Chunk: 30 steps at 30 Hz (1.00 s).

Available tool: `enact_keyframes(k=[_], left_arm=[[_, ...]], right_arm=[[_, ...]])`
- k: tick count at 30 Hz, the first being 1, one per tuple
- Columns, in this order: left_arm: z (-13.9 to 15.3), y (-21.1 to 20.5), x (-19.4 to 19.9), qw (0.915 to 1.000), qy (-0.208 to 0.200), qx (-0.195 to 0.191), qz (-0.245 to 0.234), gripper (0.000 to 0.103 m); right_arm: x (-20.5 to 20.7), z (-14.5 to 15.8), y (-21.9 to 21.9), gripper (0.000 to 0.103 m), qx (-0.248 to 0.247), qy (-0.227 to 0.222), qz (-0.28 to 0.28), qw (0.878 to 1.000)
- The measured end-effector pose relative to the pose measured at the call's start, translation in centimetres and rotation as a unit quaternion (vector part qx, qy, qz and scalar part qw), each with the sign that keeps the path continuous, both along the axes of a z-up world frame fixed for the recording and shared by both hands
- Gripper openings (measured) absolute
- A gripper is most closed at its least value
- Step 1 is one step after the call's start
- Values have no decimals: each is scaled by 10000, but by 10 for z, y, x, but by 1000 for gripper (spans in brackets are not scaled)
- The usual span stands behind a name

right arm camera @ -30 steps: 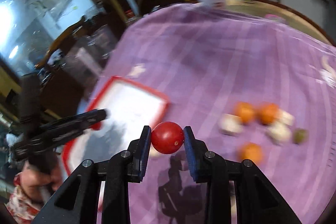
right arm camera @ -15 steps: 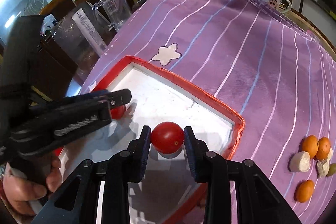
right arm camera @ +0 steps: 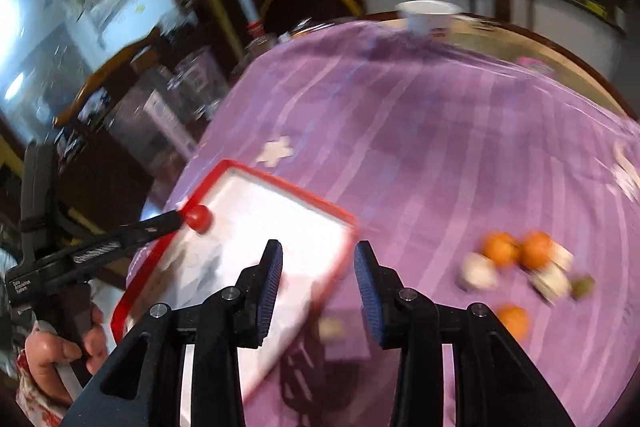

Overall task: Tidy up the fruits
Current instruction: 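Carry both tomatoes over the red-rimmed tray and open both tools, then move left tool to a pale wood block while right tool approaches another block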

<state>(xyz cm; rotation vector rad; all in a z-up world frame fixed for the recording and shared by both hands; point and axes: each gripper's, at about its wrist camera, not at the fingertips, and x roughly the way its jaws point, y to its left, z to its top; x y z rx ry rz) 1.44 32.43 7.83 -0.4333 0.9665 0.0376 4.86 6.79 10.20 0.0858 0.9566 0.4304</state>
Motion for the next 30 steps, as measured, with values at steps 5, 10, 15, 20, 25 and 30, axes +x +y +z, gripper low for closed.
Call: enact_keyframes(k=[5, 10, 15, 20, 25, 30], left_arm=[[6, -27, -17, 9994, -41, -92, -327, 61], [3, -69, -19, 9961, -27, 63, -877, 61], [2, -117, -24, 9893, -43, 160, -1452, 61], [0, -149, -27, 9839, 9, 268, -1768, 61], [-5, -161, -27, 9827, 109, 350, -1814, 61], [-8, -178, -12, 9798, 127, 448, -1944, 61]], right_arm=[[-35, -11, -85, 42, -156, 131, -778, 9968], [-57, -37, -143, 42, -39, 537, -1293, 9901], [-70, -44, -145, 42, 117, 589, -1050, 9927], [-75, -57, -120, 42, -123, 615, -534, 9966], [-72, -66, -105, 44, -693, 357, -377, 9962], [-67, -72, -103, 44, -1071, 210, -366, 9934]])
